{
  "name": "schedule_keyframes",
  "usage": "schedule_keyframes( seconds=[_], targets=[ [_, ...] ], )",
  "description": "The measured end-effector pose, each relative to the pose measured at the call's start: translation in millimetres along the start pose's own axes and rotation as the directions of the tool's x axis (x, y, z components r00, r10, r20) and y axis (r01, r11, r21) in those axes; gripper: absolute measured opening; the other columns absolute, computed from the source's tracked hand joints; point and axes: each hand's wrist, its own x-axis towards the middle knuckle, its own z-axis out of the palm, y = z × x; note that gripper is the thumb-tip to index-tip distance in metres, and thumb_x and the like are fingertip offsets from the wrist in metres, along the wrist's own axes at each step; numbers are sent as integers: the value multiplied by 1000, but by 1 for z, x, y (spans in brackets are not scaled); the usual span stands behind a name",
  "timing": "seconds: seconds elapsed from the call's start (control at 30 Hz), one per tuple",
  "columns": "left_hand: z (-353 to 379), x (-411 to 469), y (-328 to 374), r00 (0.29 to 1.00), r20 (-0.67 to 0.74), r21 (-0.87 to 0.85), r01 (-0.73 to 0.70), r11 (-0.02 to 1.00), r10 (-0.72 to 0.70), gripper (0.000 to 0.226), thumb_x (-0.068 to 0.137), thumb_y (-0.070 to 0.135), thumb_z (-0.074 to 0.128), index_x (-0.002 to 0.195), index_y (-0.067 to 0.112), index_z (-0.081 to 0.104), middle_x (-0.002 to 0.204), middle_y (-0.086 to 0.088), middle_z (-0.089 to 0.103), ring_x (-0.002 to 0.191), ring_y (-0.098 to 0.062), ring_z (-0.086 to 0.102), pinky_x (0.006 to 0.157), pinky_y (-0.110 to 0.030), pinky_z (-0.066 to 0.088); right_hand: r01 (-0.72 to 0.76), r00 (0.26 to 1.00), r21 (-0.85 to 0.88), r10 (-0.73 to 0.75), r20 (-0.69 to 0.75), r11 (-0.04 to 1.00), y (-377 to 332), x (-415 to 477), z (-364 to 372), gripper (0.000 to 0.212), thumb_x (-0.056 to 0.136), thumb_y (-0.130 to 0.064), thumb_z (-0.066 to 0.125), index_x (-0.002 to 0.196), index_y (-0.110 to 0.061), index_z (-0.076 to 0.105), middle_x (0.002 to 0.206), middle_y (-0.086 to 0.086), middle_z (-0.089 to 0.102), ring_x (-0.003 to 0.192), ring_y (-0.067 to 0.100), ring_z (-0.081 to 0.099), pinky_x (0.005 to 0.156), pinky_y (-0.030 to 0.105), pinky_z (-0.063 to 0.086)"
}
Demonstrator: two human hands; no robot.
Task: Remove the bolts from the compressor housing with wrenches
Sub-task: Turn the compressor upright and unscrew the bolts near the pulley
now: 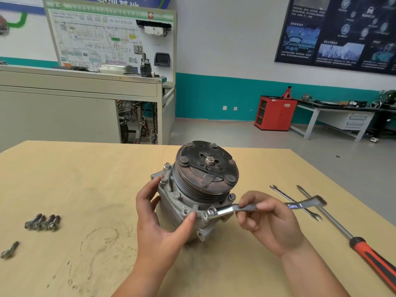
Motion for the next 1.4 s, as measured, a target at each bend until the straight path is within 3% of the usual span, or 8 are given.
schedule_keyframes(
  seconds=[0.17,0.27,0.37,0.7,0.83,1.03,1.27,1.4],
  targets=[
    [1,0,2,1000,1,2,7,1000,-7,73,62,35,75,123,56,42,132,23,49,125,-3,48,97,-9,37,179,984,419,-157,-88,890,30,-34,3,38,90,-10,35,118,10,52,106,35,57,87,31,57,67,36,35],
    [1,0,2,1000,6,5,-3,1000,3,73,63,34,75,124,55,42,131,21,50,125,-6,48,99,-12,37,232,950,153,-190,-247,961,44,-51,18,26,53,-20,78,79,-15,77,77,18,71,51,17,62,38,13,30],
    [0,0,0,1000,11,15,-23,1000,23,72,64,34,75,125,53,41,132,20,50,128,-11,47,104,-20,37,200,890,-73,-213,-404,977,48,-62,41,38,56,-6,44,80,-14,74,76,6,74,43,22,62,29,10,29],
    [0,0,0,1000,6,14,-19,1000,19,73,64,33,75,125,52,41,133,20,49,128,-10,48,103,-18,37,212,877,-544,-404,-261,812,46,-63,69,39,71,-18,43,89,-35,74,86,-6,75,50,19,65,45,5,37],
    [0,0,0,1000,6,16,-11,1000,11,72,64,33,75,124,53,42,133,20,49,126,-7,48,100,-13,37,112,932,-404,-237,-274,908,26,-51,46,32,64,-19,51,84,-27,75,63,19,69,27,12,41,33,13,23],
    [0,0,-1,1000,9,13,-4,1000,4,73,62,34,75,124,54,41,131,22,50,125,-5,48,98,-11,38,-130,991,-84,132,14,988,-3,-6,-2,34,50,-34,81,76,-13,74,55,13,65,28,6,19,41,20,20],
    [0,0,0,1000,8,7,0,1000,0,74,62,34,76,124,54,41,132,23,49,124,-2,48,97,-9,38,-1,961,356,-97,258,935,12,-16,-9,29,91,-9,40,108,8,55,96,32,61,74,26,61,70,32,42],
    [-1,0,0,1000,10,10,7,1000,-7,74,62,35,76,125,54,41,132,24,49,124,0,48,96,-8,38,198,977,329,-212,8,924,25,-44,8,33,97,-11,42,121,11,48,113,41,51,94,35,58,65,34,36]
  ],
)
